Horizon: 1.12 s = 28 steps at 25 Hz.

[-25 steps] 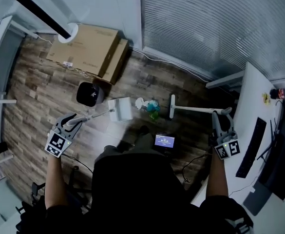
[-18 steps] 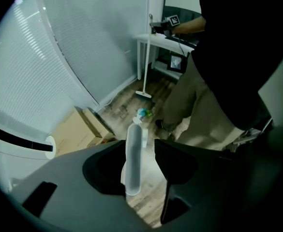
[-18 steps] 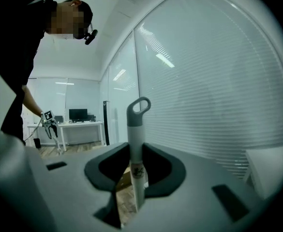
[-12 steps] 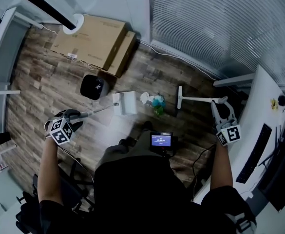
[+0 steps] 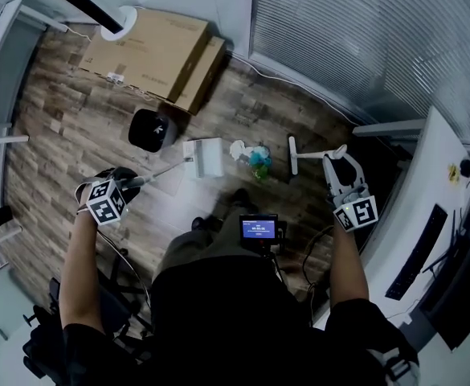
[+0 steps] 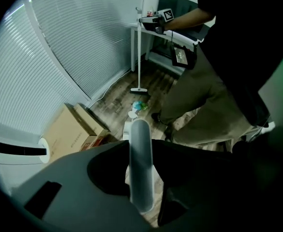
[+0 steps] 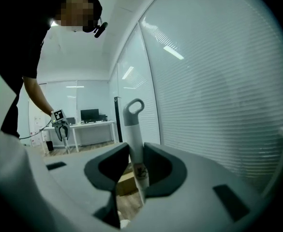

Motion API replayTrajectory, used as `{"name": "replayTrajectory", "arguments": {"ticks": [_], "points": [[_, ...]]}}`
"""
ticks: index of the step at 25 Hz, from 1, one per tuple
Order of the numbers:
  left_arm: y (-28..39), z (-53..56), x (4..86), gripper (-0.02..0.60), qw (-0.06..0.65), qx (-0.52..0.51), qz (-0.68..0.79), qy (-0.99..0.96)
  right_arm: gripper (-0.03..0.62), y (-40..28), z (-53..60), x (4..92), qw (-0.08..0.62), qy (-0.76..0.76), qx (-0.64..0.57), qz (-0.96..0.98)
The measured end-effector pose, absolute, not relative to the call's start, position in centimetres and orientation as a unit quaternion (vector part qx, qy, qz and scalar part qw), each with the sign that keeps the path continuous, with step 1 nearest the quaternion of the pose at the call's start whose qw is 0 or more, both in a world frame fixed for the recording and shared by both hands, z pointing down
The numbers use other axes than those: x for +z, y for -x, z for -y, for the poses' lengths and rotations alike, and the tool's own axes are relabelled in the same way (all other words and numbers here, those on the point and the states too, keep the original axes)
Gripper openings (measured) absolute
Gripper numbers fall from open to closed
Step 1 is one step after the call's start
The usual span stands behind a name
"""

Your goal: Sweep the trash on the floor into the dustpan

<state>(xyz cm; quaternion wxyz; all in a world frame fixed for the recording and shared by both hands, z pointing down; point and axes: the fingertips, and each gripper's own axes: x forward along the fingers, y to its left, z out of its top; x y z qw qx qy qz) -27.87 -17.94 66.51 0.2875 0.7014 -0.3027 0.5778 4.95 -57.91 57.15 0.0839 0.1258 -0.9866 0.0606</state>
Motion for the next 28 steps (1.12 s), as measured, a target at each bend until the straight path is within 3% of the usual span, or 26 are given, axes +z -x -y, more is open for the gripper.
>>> {"name": "replayTrajectory", "arguments": {"ticks": [15,28], "points": [[28.2,17.8,66.6,0.124,0.299,0.517,0.351,-0.721,0.114,-2.4,53.1,57.8,0.023,-0.274,0.141,0.951],[28.3,17.1,66.6,0.12,0.339,0.418,0.374,-0.755,0.129,4.8,44.0,59.4,0.003,-0.326,0.165,0.931]]}}
